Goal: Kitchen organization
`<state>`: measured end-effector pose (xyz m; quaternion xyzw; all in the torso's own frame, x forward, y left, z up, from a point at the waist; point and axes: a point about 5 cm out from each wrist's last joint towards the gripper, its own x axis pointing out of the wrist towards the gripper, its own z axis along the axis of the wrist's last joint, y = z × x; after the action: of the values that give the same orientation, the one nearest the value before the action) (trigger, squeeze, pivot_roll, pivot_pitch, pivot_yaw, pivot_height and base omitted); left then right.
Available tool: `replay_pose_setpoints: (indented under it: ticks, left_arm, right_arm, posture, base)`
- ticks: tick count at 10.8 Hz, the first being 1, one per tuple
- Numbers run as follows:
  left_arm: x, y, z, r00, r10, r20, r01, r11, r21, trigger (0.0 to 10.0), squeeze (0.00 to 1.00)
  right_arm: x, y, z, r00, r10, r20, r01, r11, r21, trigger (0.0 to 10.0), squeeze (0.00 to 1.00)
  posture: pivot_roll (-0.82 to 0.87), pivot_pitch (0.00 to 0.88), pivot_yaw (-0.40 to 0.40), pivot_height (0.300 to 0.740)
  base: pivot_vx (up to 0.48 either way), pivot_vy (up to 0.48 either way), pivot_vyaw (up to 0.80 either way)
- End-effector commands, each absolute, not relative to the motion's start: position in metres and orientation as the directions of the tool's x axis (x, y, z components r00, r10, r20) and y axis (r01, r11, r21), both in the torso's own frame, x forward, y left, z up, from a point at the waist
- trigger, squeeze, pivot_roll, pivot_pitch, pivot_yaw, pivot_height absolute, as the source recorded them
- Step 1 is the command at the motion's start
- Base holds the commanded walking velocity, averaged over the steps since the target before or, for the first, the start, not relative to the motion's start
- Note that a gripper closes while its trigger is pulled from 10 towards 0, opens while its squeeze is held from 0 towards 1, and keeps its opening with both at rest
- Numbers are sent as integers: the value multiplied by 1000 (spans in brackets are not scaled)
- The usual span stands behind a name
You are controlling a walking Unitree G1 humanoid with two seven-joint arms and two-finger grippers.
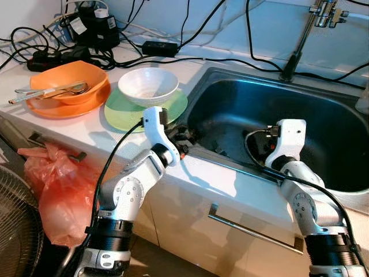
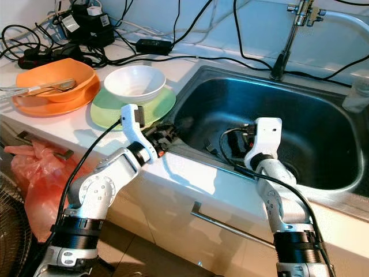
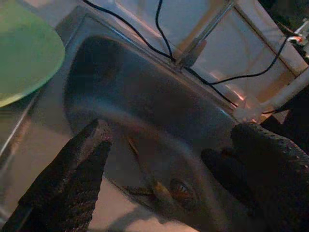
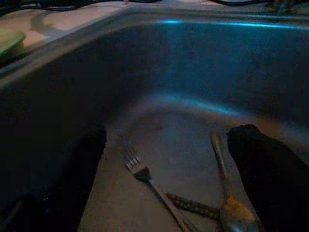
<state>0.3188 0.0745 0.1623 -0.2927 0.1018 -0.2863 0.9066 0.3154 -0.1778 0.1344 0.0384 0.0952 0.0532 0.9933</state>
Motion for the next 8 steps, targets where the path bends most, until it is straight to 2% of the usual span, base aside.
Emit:
replay_pose_setpoints:
  ticks: [1, 5, 6, 7, 8]
  left_arm:
    - [322, 71, 167, 817, -577, -14, 464, 671, -578, 10000, 0]
    - [328, 75, 168, 845, -535, -10, 419, 673, -610, 10000, 0]
    - [330, 77, 169, 853, -522, -4, 411, 677, -611, 10000, 0]
    - [331, 78, 169, 857, -515, -5, 405, 680, -611, 10000, 0]
    - [331, 79, 168, 861, -509, -10, 398, 684, -611, 10000, 0]
  right_arm:
    - [316, -176, 142, 978, 129, -165, -117, 990, 79, 10000, 643]
    - [316, -172, 143, 974, 155, -166, -143, 987, 80, 10000, 627]
    - [316, -172, 143, 974, 157, -164, -145, 986, 81, 10000, 561]
    - [316, -172, 144, 974, 159, -164, -147, 986, 81, 10000, 463]
    - [316, -171, 144, 973, 162, -166, -150, 985, 80, 10000, 4]
  posture:
    - [-37, 0, 26, 740]
    - [-40, 0, 25, 740]
    - [-40, 0, 24, 740]
    - [-42, 0, 23, 740]
    - [-43, 0, 24, 740]
  base:
    - [0, 0, -763]
    - [0, 0, -759]
    - [0, 0, -763]
    - [0, 0, -756]
    - [0, 0, -756]
